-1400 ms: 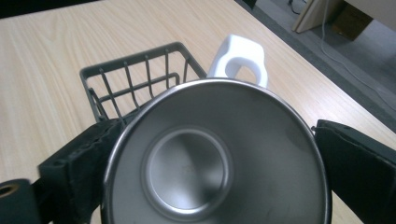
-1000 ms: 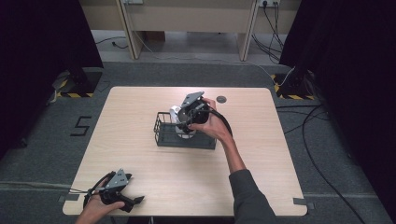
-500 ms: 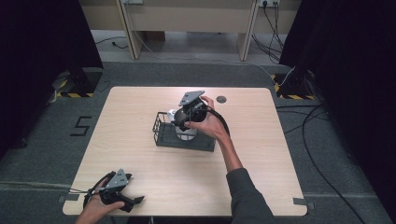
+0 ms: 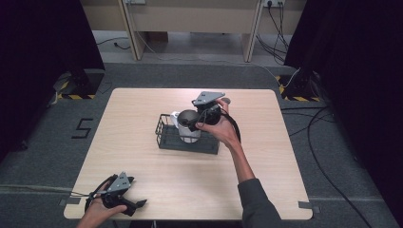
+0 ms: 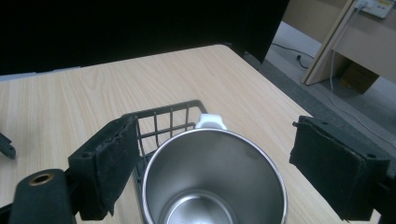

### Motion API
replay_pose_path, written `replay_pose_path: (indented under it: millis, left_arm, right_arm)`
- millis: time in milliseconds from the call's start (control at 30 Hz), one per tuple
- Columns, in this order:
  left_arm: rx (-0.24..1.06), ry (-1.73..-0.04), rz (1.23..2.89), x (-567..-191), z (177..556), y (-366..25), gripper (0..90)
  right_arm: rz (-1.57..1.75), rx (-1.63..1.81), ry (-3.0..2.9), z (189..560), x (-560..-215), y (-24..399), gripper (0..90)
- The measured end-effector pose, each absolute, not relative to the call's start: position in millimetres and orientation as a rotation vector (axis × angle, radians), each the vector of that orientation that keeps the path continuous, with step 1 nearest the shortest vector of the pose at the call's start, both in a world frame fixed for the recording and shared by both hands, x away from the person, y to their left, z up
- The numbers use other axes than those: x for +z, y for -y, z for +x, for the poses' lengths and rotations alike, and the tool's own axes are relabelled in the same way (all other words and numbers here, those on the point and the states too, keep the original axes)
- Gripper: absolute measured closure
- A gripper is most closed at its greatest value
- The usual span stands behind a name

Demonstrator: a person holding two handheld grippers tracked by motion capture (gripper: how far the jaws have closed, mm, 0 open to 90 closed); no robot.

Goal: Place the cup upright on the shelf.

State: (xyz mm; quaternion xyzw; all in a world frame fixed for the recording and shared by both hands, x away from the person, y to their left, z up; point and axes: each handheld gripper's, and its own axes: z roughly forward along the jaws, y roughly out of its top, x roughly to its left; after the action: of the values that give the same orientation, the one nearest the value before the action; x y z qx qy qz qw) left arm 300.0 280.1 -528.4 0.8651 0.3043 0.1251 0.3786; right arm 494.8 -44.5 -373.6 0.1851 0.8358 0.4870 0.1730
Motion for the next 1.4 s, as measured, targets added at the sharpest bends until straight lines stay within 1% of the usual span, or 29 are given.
replay_pose_path:
  millis: [367, 800, 1033, 1400]
  left_arm:
    - [0.32, -0.778, 2.211, -528, 300, -280, 0.0]
    - [0.319, -0.778, 2.21, -528, 300, -280, 0.0]
    - [0.322, -0.779, 2.208, -529, 300, -280, 0.0]
    - [0.323, -0.78, 2.209, -529, 300, -280, 0.0]
  right_arm:
    - [0.564, 1.425, -2.326, 482, -370, 55, 15.1]
    - [0.623, 1.459, -2.279, 448, -367, 62, 15.4]
    - [0.67, 1.485, -2.243, 427, -371, 74, 15.5]
    - [0.728, 1.5, -2.213, 405, -386, 97, 15.8]
